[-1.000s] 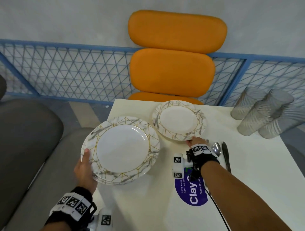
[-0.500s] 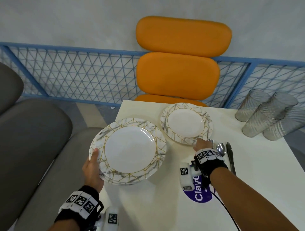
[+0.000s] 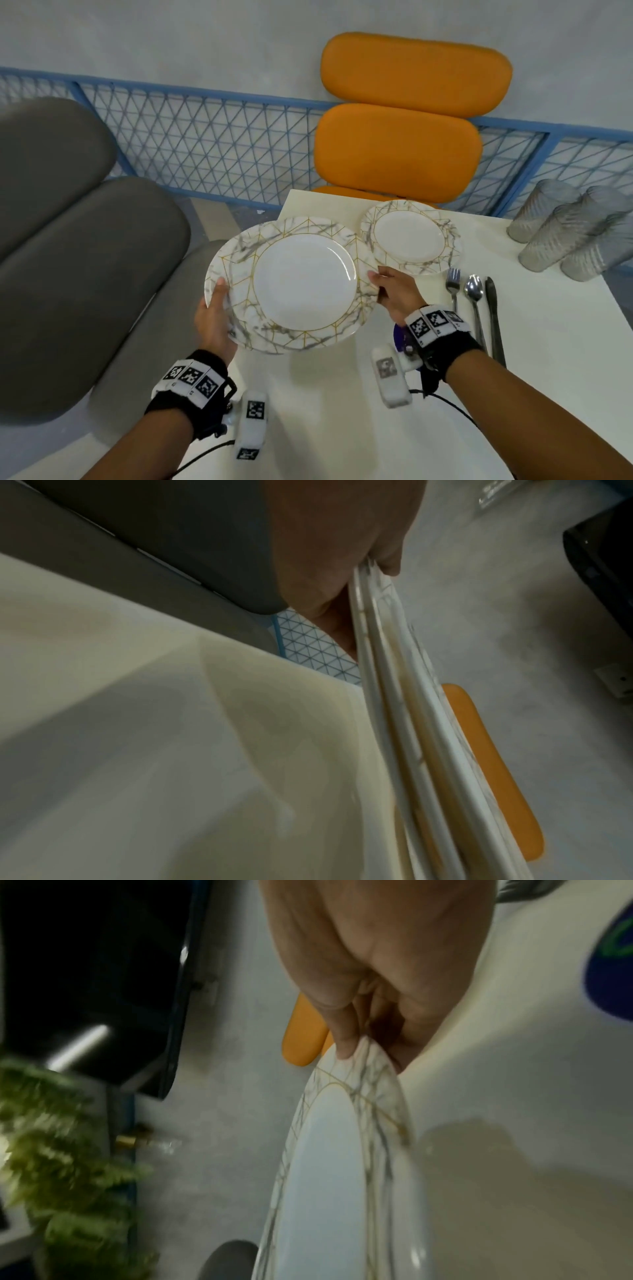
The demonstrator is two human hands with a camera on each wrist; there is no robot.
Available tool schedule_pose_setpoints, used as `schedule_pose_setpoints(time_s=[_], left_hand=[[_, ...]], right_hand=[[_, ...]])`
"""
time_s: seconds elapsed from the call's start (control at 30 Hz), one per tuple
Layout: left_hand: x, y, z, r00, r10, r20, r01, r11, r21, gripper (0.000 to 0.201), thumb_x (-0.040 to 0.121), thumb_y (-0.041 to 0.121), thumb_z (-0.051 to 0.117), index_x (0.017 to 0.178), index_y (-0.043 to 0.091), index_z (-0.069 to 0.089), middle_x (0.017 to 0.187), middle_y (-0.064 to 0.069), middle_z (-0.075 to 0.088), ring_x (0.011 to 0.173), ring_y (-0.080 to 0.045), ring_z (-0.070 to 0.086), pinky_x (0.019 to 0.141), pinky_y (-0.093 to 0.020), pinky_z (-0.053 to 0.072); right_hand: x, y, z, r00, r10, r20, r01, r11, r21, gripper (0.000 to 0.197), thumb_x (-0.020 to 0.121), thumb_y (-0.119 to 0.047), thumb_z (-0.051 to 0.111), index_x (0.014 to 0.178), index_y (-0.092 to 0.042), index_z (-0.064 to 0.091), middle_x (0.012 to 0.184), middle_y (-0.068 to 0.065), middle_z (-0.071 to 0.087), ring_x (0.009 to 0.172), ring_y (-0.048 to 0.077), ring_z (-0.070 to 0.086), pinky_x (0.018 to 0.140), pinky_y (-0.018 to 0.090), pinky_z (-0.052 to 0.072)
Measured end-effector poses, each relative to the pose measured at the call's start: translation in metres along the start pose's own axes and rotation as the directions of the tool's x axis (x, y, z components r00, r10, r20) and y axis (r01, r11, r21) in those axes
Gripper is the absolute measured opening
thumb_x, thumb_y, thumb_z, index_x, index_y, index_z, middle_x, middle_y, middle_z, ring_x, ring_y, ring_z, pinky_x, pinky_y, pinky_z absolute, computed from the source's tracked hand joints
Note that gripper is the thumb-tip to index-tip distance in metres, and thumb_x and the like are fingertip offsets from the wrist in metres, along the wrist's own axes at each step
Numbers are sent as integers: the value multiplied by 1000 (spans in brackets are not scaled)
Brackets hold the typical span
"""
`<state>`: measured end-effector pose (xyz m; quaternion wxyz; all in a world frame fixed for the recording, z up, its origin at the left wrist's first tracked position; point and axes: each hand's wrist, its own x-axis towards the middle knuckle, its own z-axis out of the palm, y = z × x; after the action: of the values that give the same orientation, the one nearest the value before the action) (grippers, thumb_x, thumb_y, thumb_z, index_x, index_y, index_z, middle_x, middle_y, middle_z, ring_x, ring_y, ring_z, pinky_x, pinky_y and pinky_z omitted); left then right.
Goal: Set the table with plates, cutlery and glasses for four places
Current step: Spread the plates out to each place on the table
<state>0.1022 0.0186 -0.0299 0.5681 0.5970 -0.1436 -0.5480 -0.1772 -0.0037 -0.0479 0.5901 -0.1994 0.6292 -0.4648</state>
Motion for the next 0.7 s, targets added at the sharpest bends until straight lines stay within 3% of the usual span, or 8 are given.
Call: schedule_pose_setpoints(time_s=[0.07, 0.2, 0.27, 0.37, 0.43, 0.57, 0.6, 0.7], left_hand=[[3, 8, -21, 997, 38, -67, -36, 999, 31, 45, 86, 38, 63, 122, 12, 58, 111, -8, 66, 97, -25, 64, 90, -43, 50], [3, 34, -75, 961, 163, -224, -147, 985, 88, 45, 91, 34, 57, 125, 5, 55, 105, -9, 64, 85, -20, 57, 76, -34, 48], [3, 47, -101, 930, 203, -306, -194, 979, 58, 46, 92, 34, 55, 129, 7, 52, 118, -10, 61, 95, -20, 55, 86, -35, 47], [-5, 69, -128, 882, 245, -403, -277, 961, -20, 49, 92, 37, 53, 132, 9, 50, 128, -6, 58, 105, -18, 56, 92, -32, 47], [1, 75, -150, 855, 223, -469, -298, 950, -93, 56, 85, 52, 55, 130, 18, 53, 125, -2, 61, 107, -20, 60, 95, -38, 48], [15, 81, -181, 860, 64, -506, -224, 939, -261, 66, 75, 62, 55, 129, 23, 54, 122, 2, 63, 107, -24, 62, 94, -46, 48], [-4, 88, -168, 865, 44, -501, -189, 951, -244, 59, 78, 54, 55, 129, 24, 54, 125, 1, 62, 108, -24, 61, 92, -43, 49], [-25, 90, -148, 907, 54, -418, -187, 940, -284, 43, 100, 23, 37, 140, 8, 38, 145, -15, 41, 115, -26, 49, 77, -10, 46]], right_hand=[[-3, 2, -9, 1000, 6, -21, -5, 999, 47, 39, 86, -5, 62, 122, 5, 53, 110, 18, 60, 95, 26, 54, 94, 41, 47], [-14, 18, -31, 993, 4, -116, 5, 997, 72, 39, 86, -2, 60, 123, 6, 53, 122, 27, 57, 101, 30, 56, 104, 44, 42], [-19, 25, -36, 985, -8, -173, 11, 1000, 18, 38, 89, -2, 57, 124, 9, 49, 127, 33, 52, 113, 41, 55, 106, 46, 39], [-27, 40, -29, 995, 2, -102, -13, 994, -105, 42, 94, -4, 47, 130, 16, 38, 114, 35, 55, 100, 45, 56, 93, 44, 44], [-26, 54, -21, 995, 10, -96, -26, 986, -165, 36, 93, -5, 50, 126, 10, 47, 102, 21, 60, 88, 32, 57, 86, 42, 47], [-20, 80, 1, 994, 111, -7, -109, 951, -290, 18, 95, -15, 49, 87, -5, 62, 56, -2, 64, 58, 13, 59, 62, 23, 51], [-17, 86, 6, 992, 126, -11, -123, 936, -331, 20, 94, -17, 50, 84, -6, 62, 52, -2, 62, 54, 12, 58, 62, 22, 51], [-17, 100, 18, 989, 118, -90, -141, 931, -337, 14, 90, -16, 57, 98, -8, 65, 74, 6, 59, 69, 20, 56, 85, 34, 50]])
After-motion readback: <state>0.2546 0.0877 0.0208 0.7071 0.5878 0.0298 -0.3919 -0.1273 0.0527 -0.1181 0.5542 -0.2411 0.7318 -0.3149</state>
